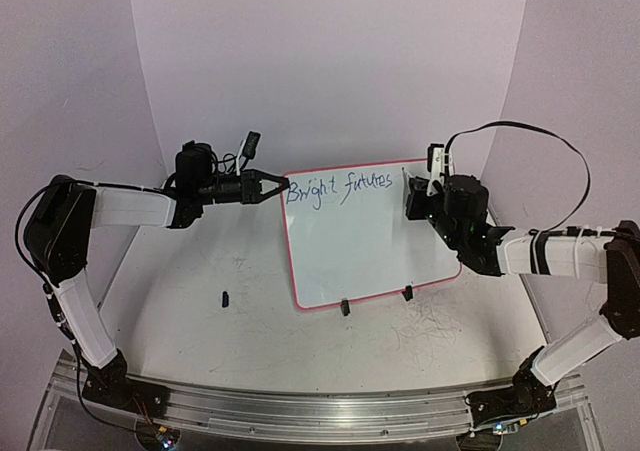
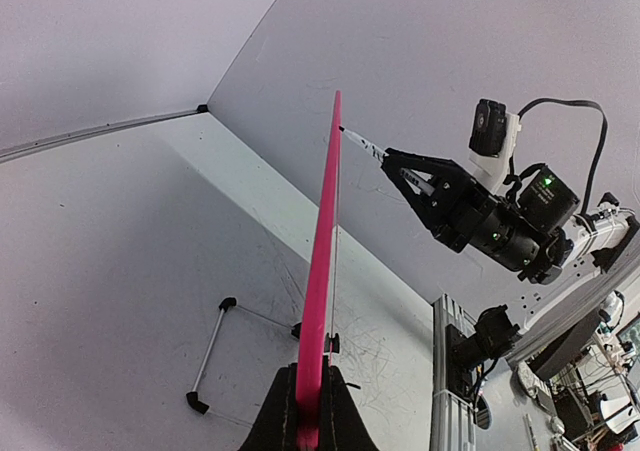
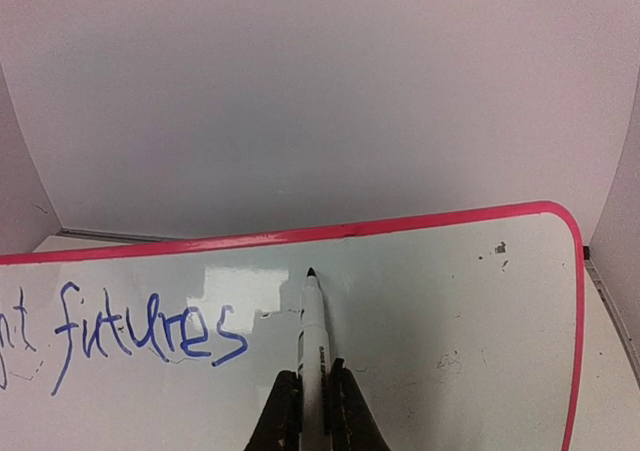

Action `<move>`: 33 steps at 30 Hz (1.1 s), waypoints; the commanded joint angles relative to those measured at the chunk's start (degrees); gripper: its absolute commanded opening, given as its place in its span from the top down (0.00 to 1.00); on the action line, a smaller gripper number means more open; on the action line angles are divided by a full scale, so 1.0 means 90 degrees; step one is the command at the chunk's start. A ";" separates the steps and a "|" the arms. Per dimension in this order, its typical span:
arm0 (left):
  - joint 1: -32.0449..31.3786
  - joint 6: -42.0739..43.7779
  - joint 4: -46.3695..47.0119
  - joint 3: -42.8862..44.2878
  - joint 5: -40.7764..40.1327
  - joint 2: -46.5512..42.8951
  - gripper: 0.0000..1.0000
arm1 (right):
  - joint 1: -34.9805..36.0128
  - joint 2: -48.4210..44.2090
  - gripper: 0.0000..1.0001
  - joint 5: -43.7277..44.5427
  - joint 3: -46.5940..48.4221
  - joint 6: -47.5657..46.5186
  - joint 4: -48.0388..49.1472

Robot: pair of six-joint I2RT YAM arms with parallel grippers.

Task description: Write a sentence on the whiteboard

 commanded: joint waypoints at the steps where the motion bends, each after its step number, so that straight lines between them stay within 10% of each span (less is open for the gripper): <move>1: -0.0300 0.0324 -0.0464 0.0098 0.0293 0.0011 1.00 | -0.0027 0.0083 1.00 0.0044 0.0208 -0.0120 0.0217; 33: -0.0298 0.0324 -0.0483 0.0108 0.0291 0.0006 1.00 | 0.0115 -0.0484 1.00 -0.0274 -0.0592 0.0194 -0.0438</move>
